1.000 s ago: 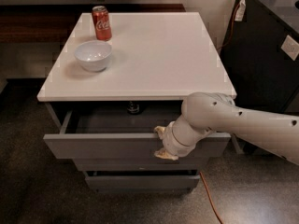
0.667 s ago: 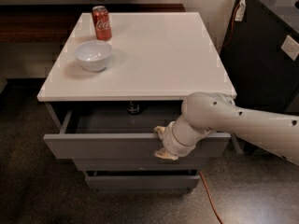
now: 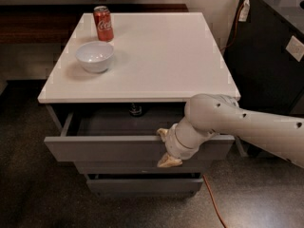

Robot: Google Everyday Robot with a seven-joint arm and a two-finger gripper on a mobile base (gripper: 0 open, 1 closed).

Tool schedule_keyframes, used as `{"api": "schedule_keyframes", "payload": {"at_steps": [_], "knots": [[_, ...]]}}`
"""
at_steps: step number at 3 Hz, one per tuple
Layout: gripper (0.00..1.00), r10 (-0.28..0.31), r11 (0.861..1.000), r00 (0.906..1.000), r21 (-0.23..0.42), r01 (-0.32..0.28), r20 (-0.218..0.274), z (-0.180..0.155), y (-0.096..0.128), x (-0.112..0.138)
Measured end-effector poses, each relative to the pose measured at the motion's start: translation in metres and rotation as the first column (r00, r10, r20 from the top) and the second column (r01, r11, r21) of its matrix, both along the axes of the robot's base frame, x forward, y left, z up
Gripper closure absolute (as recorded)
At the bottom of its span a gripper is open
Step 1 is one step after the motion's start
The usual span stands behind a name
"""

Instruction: Pick pepsi can from top drawer and place on counter

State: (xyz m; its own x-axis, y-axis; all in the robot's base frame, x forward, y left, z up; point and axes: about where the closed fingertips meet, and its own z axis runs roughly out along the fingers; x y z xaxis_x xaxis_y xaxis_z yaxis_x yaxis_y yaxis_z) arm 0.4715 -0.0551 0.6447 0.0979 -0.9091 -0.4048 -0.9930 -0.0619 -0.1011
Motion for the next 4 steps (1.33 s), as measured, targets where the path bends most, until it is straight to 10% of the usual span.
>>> {"api": "schedule_keyframes", "payload": {"at_steps": [1, 4], "knots": [[0.01, 0.000, 1.000, 1.0000, 0.000, 0.000, 0.000, 0.000, 0.000, 0.000], [0.00, -0.015, 0.997, 0.9963, 0.074, 0.009, 0.085, 0.054, -0.004, -0.034]]}}
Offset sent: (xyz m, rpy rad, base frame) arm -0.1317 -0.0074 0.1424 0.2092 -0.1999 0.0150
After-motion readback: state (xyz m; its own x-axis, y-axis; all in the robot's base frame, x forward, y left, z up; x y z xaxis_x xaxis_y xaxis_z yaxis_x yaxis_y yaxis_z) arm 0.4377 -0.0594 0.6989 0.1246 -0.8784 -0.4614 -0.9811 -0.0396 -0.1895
